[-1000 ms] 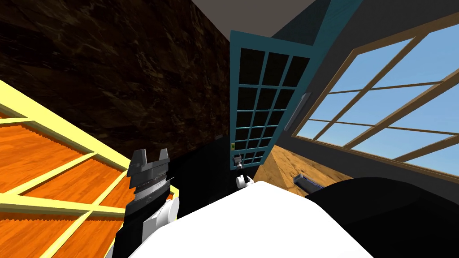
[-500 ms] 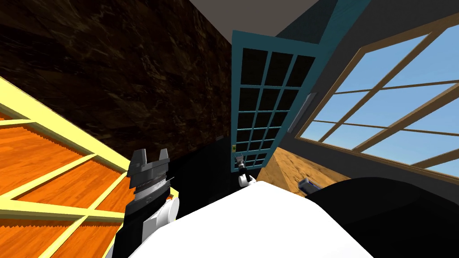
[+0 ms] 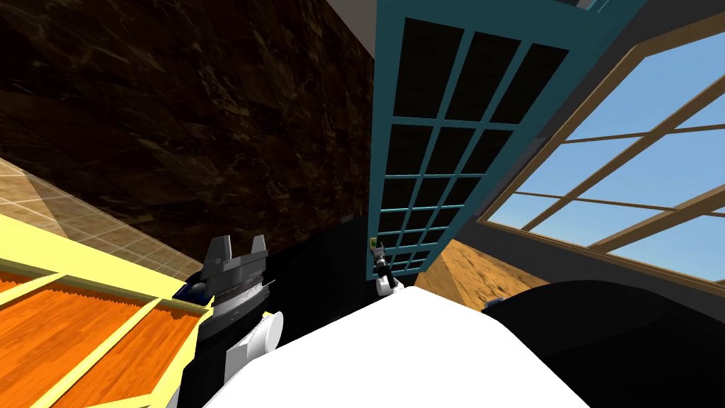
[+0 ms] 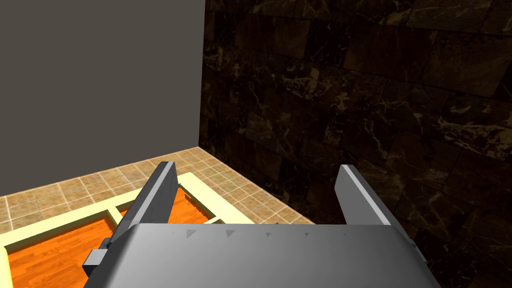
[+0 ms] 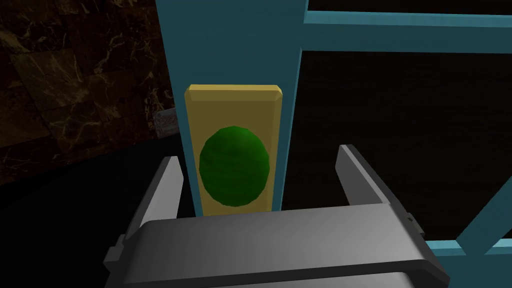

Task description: Push the door open

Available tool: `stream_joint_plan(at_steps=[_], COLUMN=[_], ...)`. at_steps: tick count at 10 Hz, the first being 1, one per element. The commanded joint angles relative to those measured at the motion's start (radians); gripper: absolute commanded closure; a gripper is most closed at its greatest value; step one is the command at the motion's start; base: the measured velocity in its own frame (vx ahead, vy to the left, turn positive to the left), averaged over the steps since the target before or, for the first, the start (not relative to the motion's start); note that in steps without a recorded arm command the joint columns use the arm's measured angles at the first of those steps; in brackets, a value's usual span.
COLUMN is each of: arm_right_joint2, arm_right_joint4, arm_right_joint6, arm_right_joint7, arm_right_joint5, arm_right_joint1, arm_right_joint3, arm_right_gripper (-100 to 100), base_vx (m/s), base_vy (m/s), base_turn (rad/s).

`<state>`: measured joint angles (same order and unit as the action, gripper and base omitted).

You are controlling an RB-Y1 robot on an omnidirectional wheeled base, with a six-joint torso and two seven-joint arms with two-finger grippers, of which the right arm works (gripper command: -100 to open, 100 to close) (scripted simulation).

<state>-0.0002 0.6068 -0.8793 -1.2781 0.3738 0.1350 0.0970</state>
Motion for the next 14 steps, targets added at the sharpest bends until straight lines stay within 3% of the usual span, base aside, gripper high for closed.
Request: stream_joint_plan(at_steps=[1, 2, 7, 9, 14], arm_right_joint2=[0.0, 0.0, 0.0, -0.02, -0.035], arm_right_joint4=[0.0, 0.0, 0.0, -0.003, -0.002], arm_right_joint6=[0.0, 0.0, 0.0, 0.005, 0.004], arm_right_joint7=[0.0, 0.0, 0.0, 0.002, 0.004], arm_right_joint5=[0.0, 0.0, 0.0, 0.014, 0.038], arm_right_joint1=[0.0, 0.0, 0.0, 0.001, 0.005], arm_right_joint3=[0.0, 0.0, 0.0, -0.016, -0.048], arm_right_gripper=[-100, 100, 100, 100, 100], base_vx=[0.084, -0.011, -0.016, 0.123, 0.156], base_vy=[-0.01, 0.004, 0.007, 0.052, 0.044], base_turn=[0.012, 0.005, 0.004, -0.022, -0.042])
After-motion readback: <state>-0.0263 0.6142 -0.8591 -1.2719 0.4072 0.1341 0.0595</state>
